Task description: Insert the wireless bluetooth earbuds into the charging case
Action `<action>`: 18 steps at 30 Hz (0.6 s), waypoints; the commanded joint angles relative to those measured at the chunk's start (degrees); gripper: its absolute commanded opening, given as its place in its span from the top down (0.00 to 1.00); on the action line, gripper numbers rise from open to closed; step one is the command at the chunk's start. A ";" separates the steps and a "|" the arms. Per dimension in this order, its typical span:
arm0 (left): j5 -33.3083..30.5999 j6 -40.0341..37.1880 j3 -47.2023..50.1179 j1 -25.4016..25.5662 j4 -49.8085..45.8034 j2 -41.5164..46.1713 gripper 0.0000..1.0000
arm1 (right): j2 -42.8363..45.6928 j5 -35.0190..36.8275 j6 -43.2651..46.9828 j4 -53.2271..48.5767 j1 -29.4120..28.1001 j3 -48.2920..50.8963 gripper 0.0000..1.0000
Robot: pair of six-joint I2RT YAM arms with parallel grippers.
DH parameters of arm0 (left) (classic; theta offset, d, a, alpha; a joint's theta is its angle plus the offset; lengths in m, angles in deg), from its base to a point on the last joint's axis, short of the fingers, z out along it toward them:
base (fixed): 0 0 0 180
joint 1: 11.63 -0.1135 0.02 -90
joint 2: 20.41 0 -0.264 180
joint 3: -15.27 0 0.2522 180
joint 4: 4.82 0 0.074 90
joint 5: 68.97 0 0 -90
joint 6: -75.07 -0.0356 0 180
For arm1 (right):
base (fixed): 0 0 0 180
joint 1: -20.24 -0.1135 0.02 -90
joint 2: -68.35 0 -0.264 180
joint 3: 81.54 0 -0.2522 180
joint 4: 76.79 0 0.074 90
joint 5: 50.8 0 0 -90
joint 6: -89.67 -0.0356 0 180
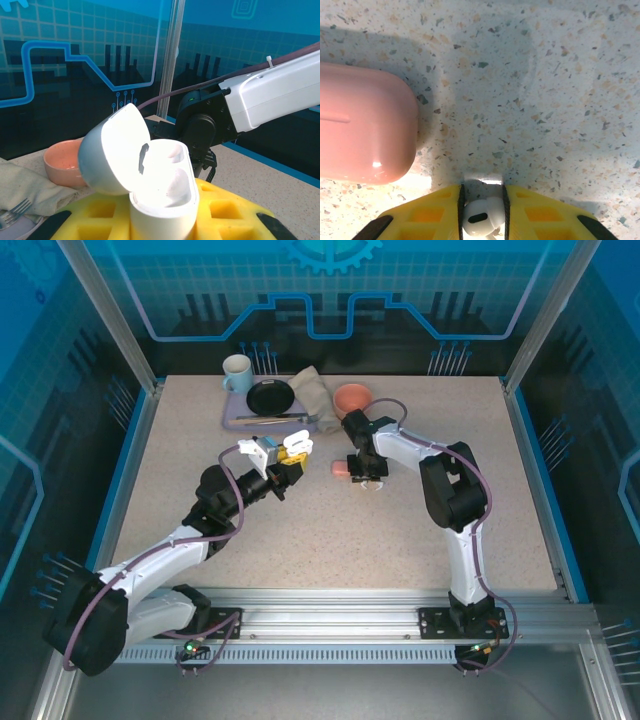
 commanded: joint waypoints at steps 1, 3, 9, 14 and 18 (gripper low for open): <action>1.27 -0.87 -1.25 0.38 0.48 1.15 1.00 | 0.10 -1.58 -0.67 -0.67 0.94 2.05 0.75; 1.33 -0.87 -1.39 0.40 0.29 1.20 1.00 | 0.17 -1.72 -0.85 -0.60 0.96 2.24 0.74; 1.29 -1.01 -1.70 0.40 -0.17 1.18 1.00 | 1.68 -3.42 -2.31 0.81 1.38 3.63 0.75; 1.23 -1.11 -1.97 0.34 -0.52 1.15 1.00 | 4.36 -4.98 -4.04 2.72 1.82 5.67 0.75; 1.07 -1.34 -2.23 0.33 -0.69 1.15 1.00 | 7.22 -6.18 -5.61 4.89 1.86 7.87 0.75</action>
